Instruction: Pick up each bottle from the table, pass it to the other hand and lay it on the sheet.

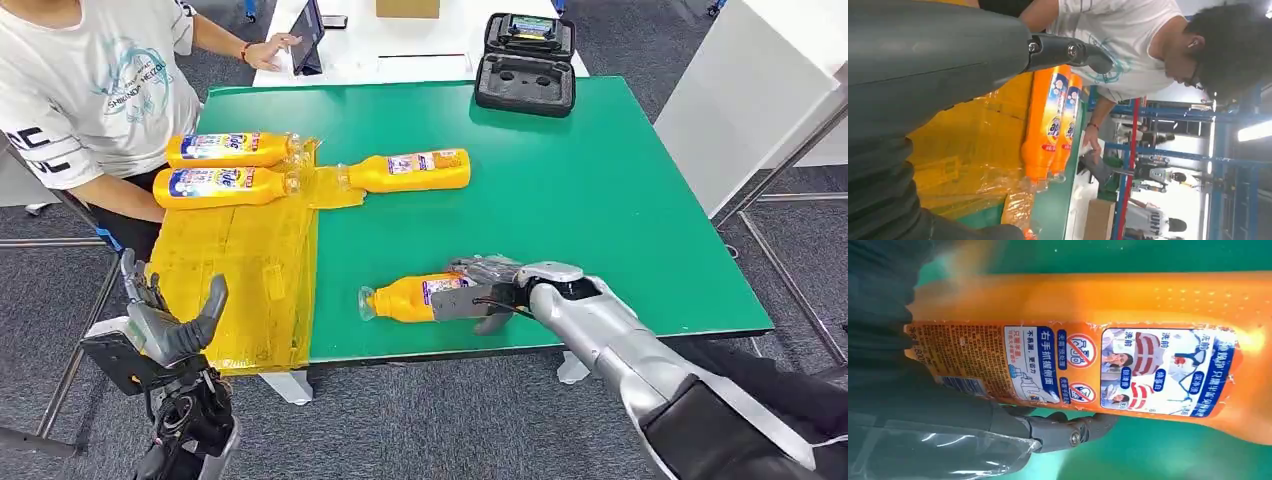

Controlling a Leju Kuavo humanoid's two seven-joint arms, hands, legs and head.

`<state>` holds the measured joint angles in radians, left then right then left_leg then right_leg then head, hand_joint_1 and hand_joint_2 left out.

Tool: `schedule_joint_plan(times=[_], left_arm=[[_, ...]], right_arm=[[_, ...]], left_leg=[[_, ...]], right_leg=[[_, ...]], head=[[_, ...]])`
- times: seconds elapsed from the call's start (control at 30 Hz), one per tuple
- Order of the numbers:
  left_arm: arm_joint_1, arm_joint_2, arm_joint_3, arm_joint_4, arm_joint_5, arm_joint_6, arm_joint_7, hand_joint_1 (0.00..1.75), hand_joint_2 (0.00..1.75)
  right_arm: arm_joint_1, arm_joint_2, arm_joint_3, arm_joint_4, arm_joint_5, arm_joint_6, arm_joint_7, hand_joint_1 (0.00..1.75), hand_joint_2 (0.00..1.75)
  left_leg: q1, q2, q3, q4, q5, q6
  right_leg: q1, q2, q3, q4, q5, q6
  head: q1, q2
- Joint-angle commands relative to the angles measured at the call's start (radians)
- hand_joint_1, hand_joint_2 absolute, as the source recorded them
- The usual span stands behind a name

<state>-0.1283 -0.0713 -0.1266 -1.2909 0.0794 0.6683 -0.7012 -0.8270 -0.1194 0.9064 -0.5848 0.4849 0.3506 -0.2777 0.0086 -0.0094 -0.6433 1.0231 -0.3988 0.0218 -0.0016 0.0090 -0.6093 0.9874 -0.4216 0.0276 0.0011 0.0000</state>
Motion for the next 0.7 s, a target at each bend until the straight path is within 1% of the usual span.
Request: schedule_joint_plan(times=[0.03,0.07,0.1,0.13,0.17,0.2,0.23,0.27,0.3,0.37,0.4,0.43,0.6,0.63,0.7], left_arm=[[-0.023,-0.013,0.027,0.073,0.006,-0.015,0.003,0.00,1.75],[-0.023,-0.013,0.027,0.073,0.006,-0.015,0.003,0.00,1.75],[-0.025,-0.014,0.026,0.076,0.006,-0.016,0.003,0.00,1.75],[-0.026,-0.014,0.025,0.077,0.005,-0.016,0.003,0.00,1.75],[-0.027,-0.014,0.024,0.085,0.008,-0.017,0.003,0.00,1.75],[-0.027,-0.016,0.026,0.090,0.014,-0.019,0.003,0.00,1.75],[-0.025,-0.016,0.026,0.088,0.014,-0.019,0.003,0.00,1.75],[-0.022,-0.016,0.027,0.081,0.014,-0.017,0.003,0.00,1.75],[-0.019,-0.018,0.030,0.078,0.016,-0.016,0.003,0.00,1.75],[-0.017,-0.018,0.028,0.082,0.018,-0.021,0.003,0.00,1.75],[-0.013,-0.017,0.027,0.079,0.011,-0.016,0.003,0.00,1.75],[-0.013,-0.017,0.027,0.079,0.011,-0.016,0.003,0.00,1.75],[-0.015,-0.016,0.035,0.080,0.010,-0.020,0.003,0.00,1.75],[-0.016,-0.017,0.037,0.077,0.006,-0.021,0.003,0.00,1.75],[-0.015,-0.019,0.040,0.073,0.014,-0.029,0.003,0.00,1.75]], right_arm=[[-0.042,0.007,0.056,0.086,0.012,-0.007,0.007,0.00,1.75],[-0.042,0.007,0.056,0.086,0.012,-0.007,0.007,0.00,1.75],[-0.038,0.004,0.057,0.085,0.013,-0.010,0.005,0.00,1.75],[-0.037,0.003,0.056,0.084,0.010,-0.009,0.002,0.00,1.75],[-0.039,0.002,0.063,0.085,0.018,-0.011,0.005,0.19,1.75],[-0.039,0.001,0.063,0.085,0.019,-0.014,0.006,0.59,1.75],[-0.040,0.002,0.066,0.086,0.022,-0.015,0.007,1.41,1.75],[-0.040,0.003,0.066,0.086,0.023,-0.018,0.006,1.62,1.75],[-0.041,0.005,0.069,0.088,0.027,-0.024,0.009,1.69,1.75],[-0.043,0.006,0.072,0.091,0.027,-0.021,0.008,1.69,1.75],[-0.045,0.007,0.073,0.095,0.027,-0.020,0.007,1.71,1.75],[-0.045,0.007,0.073,0.095,0.027,-0.020,0.007,1.71,1.75],[-0.037,0.018,0.070,0.110,0.028,-0.046,0.003,1.73,1.75],[-0.032,0.022,0.059,0.111,0.018,-0.061,-0.004,1.75,1.75],[-0.030,0.024,0.051,0.109,0.013,-0.073,-0.007,1.73,1.75]], left_leg=[[-0.001,0.000,0.003,-0.001,-0.001,0.000],[-0.001,0.001,0.005,-0.001,-0.002,0.000],[-0.001,0.001,0.003,-0.001,-0.001,0.000],[-0.001,0.001,0.005,-0.001,-0.002,0.000],[0.000,0.000,0.003,-0.001,-0.001,0.000],[-0.001,0.000,0.005,-0.001,-0.002,-0.001],[0.000,0.000,0.003,-0.001,-0.001,0.000],[-0.001,0.000,0.005,-0.001,-0.002,-0.001],[-0.001,0.000,0.006,-0.001,-0.002,-0.001],[-0.001,0.001,0.006,-0.001,-0.002,-0.001],[-0.001,0.001,0.003,-0.001,-0.001,0.000],[-0.001,0.001,0.005,-0.001,-0.002,-0.001],[0.000,0.001,0.003,-0.001,-0.001,0.000],[-0.001,0.001,0.005,-0.001,-0.002,-0.001],[-0.001,0.001,0.007,-0.002,-0.002,-0.001]], right_leg=[[0.000,-0.001,0.003,0.000,-0.001,0.000],[-0.001,-0.001,0.005,-0.001,-0.002,0.000],[0.000,-0.001,0.003,-0.001,-0.001,0.000],[-0.001,-0.001,0.004,-0.001,-0.002,0.000],[0.000,-0.001,0.003,-0.001,-0.001,0.000],[0.000,-0.001,0.005,-0.001,-0.002,0.000],[0.000,-0.001,0.003,-0.001,-0.001,0.000],[0.000,-0.001,0.005,-0.001,-0.002,0.000],[-0.001,-0.001,0.006,-0.001,-0.002,0.000],[0.000,0.000,0.006,-0.001,-0.002,0.000],[0.000,0.000,0.003,0.000,-0.001,0.000],[-0.001,0.000,0.005,-0.001,-0.002,0.000],[0.000,0.000,0.003,-0.001,-0.001,0.000],[0.000,0.000,0.005,-0.001,-0.002,0.000],[0.000,0.000,0.006,-0.001,-0.002,0.000]], head=[[0.000,0.000],[0.000,0.000],[0.000,0.000],[0.000,0.000],[0.000,0.000],[0.000,0.000],[0.000,0.000],[0.000,0.000],[0.000,0.000],[0.000,0.000],[0.000,0.000],[0.000,0.000],[0.000,0.000],[0.000,0.000],[0.000,0.000]])
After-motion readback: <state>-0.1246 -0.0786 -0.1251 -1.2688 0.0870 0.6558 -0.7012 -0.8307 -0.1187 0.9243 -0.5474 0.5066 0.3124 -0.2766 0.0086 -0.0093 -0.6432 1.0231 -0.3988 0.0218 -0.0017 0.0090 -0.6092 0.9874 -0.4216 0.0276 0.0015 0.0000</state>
